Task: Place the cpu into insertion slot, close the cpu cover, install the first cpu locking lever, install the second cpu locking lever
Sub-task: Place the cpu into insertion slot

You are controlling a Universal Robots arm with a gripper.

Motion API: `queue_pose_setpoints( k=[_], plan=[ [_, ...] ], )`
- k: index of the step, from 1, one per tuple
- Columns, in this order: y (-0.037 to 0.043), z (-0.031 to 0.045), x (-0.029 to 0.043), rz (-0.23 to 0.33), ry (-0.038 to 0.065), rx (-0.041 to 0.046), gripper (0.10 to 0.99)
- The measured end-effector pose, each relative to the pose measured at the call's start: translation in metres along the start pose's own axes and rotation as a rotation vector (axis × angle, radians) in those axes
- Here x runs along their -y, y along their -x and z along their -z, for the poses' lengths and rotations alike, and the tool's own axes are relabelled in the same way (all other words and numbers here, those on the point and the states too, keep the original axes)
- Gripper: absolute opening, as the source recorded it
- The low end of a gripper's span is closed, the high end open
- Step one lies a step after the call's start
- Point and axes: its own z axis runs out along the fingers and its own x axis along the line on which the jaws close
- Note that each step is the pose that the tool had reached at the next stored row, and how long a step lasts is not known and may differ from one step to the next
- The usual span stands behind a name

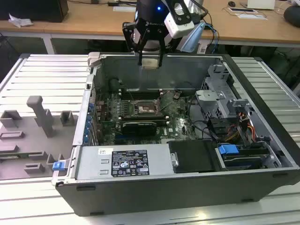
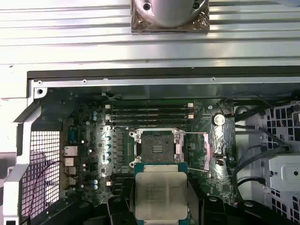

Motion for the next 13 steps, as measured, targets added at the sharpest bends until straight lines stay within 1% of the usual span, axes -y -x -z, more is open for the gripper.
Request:
queue_pose_setpoints(
  k=[3, 13],
  plan=[
    [0.0, 0.0, 0.0, -0.008, 0.0, 0.0007, 0.541],
    [-0.0001, 0.0, 0.0, -0.075, 0.001, 0.0067, 0.541]
  ],
)
